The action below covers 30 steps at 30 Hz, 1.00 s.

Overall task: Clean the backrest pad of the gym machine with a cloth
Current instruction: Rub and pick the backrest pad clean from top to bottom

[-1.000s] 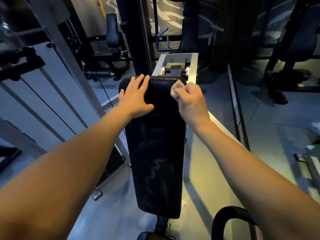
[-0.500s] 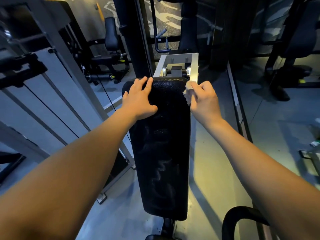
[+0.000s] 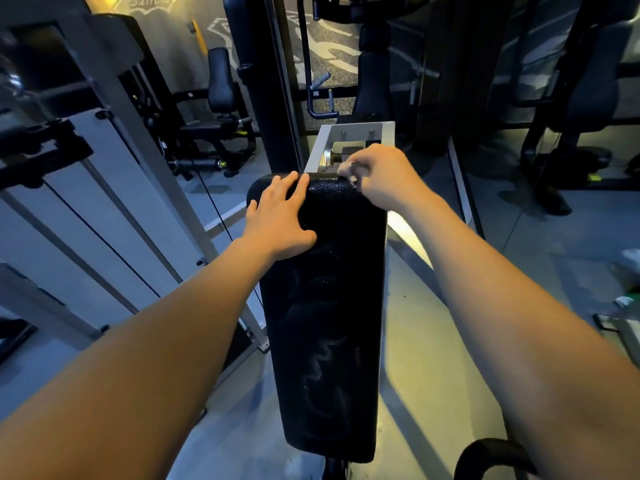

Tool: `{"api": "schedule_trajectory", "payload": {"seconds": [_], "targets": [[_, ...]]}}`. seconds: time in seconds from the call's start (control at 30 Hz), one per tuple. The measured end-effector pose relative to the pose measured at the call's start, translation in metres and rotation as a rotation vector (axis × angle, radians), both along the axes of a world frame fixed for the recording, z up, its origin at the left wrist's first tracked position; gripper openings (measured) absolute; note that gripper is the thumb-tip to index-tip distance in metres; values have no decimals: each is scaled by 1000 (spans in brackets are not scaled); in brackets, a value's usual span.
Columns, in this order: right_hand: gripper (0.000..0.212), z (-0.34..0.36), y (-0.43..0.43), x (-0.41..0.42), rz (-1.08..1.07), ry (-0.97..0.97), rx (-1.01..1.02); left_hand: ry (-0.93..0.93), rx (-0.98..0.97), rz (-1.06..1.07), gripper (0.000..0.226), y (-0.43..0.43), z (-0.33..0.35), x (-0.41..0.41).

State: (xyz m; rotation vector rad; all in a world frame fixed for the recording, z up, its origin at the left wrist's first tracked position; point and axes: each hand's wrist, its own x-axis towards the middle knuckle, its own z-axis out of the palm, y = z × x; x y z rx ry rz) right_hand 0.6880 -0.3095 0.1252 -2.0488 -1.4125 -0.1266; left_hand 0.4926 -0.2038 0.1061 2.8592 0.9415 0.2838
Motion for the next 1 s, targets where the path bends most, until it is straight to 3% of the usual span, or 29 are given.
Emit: {"api": "schedule_trajectory", "payload": {"seconds": [0.1,0.3,0.47,0.7,0.87,1.0], "targets": [[21,8,15,-11,-57,-8,-65,-5,-23,-7,104,0,0,2],[33,29,24,-14,96,-37,-231,25,-5,-2,103,1,3,2],[29,19,1,5,-67,8,-195,16,-4,10,103,0,-1,4],[23,28,16,-32,67,-82,-198,37,29,30,104,-2,0,4],[33,12,-20,9,-104,161,-73,31,19,28,103,-3,0,5],[35,-2,-23,4,-44,305,89,21,32,39,103,-5,-2,6]]}}
